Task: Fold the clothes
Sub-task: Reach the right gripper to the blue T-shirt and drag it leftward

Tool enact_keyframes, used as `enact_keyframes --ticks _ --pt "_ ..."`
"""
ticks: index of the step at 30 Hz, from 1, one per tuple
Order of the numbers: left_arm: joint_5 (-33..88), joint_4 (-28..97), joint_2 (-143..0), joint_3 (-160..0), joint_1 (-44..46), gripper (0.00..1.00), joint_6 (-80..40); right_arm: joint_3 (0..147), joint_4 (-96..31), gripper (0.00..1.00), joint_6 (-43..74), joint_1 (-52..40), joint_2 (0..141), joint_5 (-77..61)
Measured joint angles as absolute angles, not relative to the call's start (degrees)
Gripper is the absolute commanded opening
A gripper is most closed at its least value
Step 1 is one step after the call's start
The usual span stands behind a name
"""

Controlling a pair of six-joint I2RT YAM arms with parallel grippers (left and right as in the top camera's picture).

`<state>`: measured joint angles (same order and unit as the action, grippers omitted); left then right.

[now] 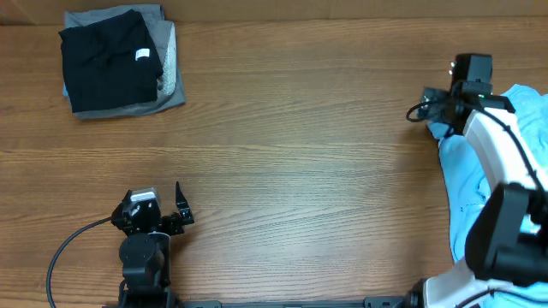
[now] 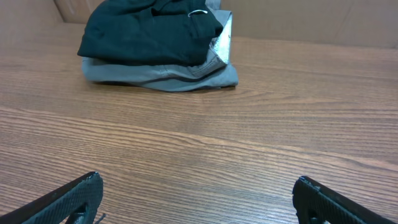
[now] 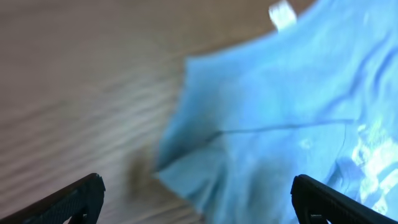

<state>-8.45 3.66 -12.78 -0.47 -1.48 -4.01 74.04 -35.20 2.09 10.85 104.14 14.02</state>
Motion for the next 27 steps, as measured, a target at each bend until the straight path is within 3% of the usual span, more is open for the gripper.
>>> enact_keyframes --ticks 6,21,25,27 --pt "-8.45 3.66 -12.78 -0.47 -1.48 1.00 -4.01 74.04 -35.14 1.00 0.54 14.94 106.39 8.23" --pt "-8.43 3.66 -12.78 -0.47 -1.48 1.00 -4.01 74.06 -34.46 0.96 -0.03 15.03 112.55 1.87" --pt "-8.45 3.66 -12.78 -0.47 -1.48 1.00 -4.01 74.06 -33.85 0.83 -0.03 15.00 113.49 1.91" --pt "-8.45 3.66 -12.78 -0.47 -1.48 1.00 -4.01 74.06 -33.43 0.66 0.01 15.00 113.49 1.87"
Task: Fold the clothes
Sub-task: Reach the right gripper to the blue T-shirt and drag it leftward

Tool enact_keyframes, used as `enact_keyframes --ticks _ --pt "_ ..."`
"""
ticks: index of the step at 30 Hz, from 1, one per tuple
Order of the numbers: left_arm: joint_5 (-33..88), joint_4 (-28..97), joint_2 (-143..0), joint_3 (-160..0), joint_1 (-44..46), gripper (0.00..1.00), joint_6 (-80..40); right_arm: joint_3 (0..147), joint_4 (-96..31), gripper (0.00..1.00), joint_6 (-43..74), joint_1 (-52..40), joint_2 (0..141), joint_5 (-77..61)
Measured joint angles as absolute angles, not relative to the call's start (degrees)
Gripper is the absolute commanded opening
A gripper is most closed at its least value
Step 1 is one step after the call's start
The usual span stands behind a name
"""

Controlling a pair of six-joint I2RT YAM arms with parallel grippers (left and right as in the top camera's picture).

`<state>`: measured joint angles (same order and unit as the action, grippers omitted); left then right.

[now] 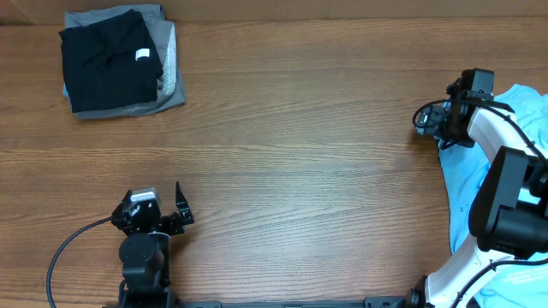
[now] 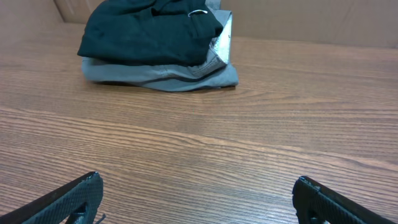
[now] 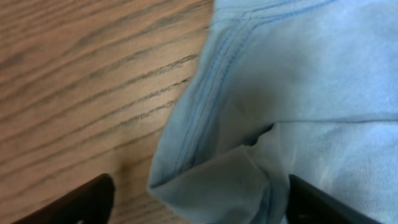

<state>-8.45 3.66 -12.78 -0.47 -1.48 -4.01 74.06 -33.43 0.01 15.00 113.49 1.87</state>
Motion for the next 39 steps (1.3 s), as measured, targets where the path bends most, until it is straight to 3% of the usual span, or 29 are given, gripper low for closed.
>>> enact_keyframes --ticks 8,22,32,39 --pt "-8.45 3.66 -12.78 -0.47 -1.48 1.00 -4.01 74.06 -33.54 0.05 -0.19 15.03 113.51 2.00" --pt "-8.45 3.66 -12.78 -0.47 -1.48 1.00 -4.01 74.15 -34.30 0.04 1.74 15.03 112.31 1.61" --pt "-8.45 3.66 -12.78 -0.47 -1.48 1.00 -4.01 74.19 -35.42 0.04 2.96 14.52 98.56 -7.51" --pt "-8.45 3.66 -12.78 -0.47 -1.48 1.00 -4.01 74.43 -35.09 0.04 5.41 5.61 93.82 -10.92"
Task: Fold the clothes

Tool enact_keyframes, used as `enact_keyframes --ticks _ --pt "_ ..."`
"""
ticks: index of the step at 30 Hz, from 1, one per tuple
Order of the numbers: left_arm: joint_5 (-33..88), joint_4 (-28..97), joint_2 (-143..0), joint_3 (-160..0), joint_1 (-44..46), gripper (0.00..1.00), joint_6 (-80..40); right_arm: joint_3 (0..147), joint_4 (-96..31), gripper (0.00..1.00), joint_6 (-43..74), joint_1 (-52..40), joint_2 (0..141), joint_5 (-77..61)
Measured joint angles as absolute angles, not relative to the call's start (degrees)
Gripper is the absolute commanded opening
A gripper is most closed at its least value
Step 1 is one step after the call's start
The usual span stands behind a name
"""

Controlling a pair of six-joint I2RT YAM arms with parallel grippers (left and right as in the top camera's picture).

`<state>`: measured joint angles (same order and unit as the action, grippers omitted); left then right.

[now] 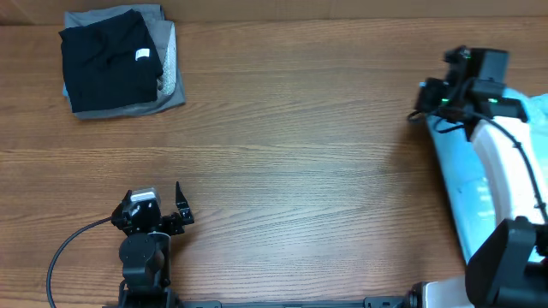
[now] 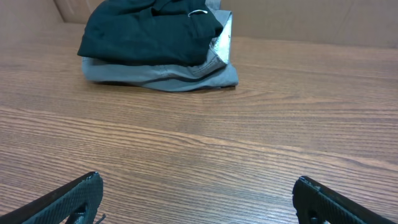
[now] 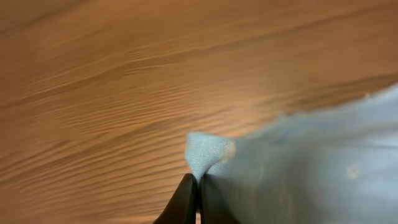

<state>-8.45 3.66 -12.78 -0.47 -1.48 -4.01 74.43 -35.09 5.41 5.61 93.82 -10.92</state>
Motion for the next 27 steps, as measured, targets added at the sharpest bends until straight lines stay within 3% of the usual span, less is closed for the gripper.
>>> enact_keyframes --ticks 17,27 --pt "-8.45 3.66 -12.78 -0.47 -1.48 1.00 -4.01 79.09 -6.70 0.04 24.18 -36.77 98.96 -14.85" --pt "-8.45 3.66 -12.78 -0.47 -1.48 1.00 -4.01 79.11 -3.49 0.06 31.42 -52.62 110.15 -17.30"
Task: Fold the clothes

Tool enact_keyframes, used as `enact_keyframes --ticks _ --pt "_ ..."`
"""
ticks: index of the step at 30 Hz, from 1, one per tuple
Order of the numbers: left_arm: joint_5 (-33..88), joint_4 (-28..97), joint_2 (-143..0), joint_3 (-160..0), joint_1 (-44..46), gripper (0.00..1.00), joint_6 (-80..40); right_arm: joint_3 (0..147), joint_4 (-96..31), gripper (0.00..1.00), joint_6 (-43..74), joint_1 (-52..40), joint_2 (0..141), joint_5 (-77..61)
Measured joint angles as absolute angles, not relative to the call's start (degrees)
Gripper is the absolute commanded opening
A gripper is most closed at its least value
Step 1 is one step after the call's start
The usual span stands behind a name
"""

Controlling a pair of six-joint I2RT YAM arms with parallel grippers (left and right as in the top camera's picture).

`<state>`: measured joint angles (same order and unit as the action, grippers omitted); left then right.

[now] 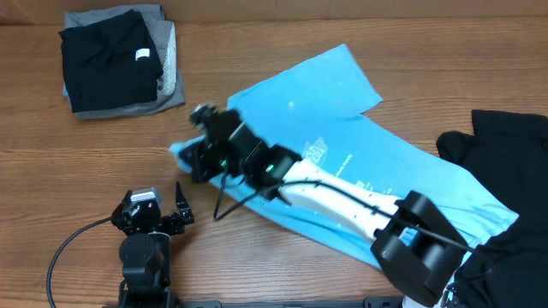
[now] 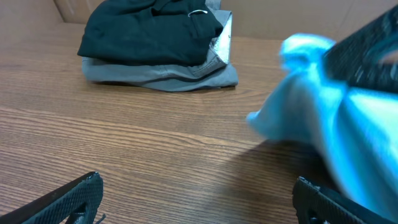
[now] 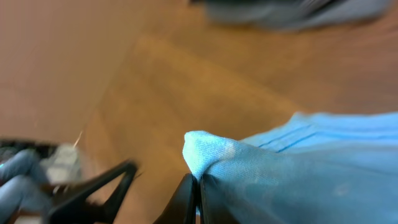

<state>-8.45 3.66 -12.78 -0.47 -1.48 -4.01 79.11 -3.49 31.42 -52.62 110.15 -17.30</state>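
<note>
A light blue T-shirt lies stretched across the table from the right edge to left of the middle. My right gripper is shut on one bunched corner of it, a little above the wood; in the right wrist view the gripper pinches a fold of the shirt. My left gripper rests open at the front left, just below that corner. In the left wrist view the left gripper has nothing between its fingers, and the blue shirt hangs at the right.
A folded stack, black on grey, sits at the far left corner, also in the left wrist view as the stack. A black garment lies crumpled at the right edge, partly under the shirt.
My right gripper was at the far right edge, shut on the shirt's edge. Now it is left of the middle, the shirt stretched across the table behind it. A black garment now shows at the right.
My right gripper was open over the blue shirt heaped at the right edge. Then it was open low at the shirt's hem, then shut on the fabric. Now the held corner is near my left gripper, which has stayed open and still.
</note>
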Motion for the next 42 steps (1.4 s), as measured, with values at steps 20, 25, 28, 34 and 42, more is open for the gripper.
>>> enact_keyframes --ticks 20,25,28,34,42 --pt "-8.45 3.68 -12.80 -0.47 -1.48 1.00 -4.01 108.44 -62.48 1.00 24.88 -24.67 109.36 -9.93" --pt "-8.45 3.68 -12.80 -0.47 -1.48 1.00 -4.01 109.86 -72.99 1.00 23.64 -10.85 109.08 -5.26" --pt "-8.45 3.68 -12.80 -0.47 -1.48 1.00 -4.01 109.84 -76.20 1.00 23.57 -2.72 109.08 -1.37" --pt "-8.45 3.66 -12.80 -0.47 -1.48 1.00 -4.01 109.78 -75.88 0.72 23.27 13.52 109.08 0.89" --pt "-8.45 3.66 -12.80 -0.47 -1.48 1.00 -4.01 101.73 -70.43 0.63 22.46 21.43 108.99 0.49"
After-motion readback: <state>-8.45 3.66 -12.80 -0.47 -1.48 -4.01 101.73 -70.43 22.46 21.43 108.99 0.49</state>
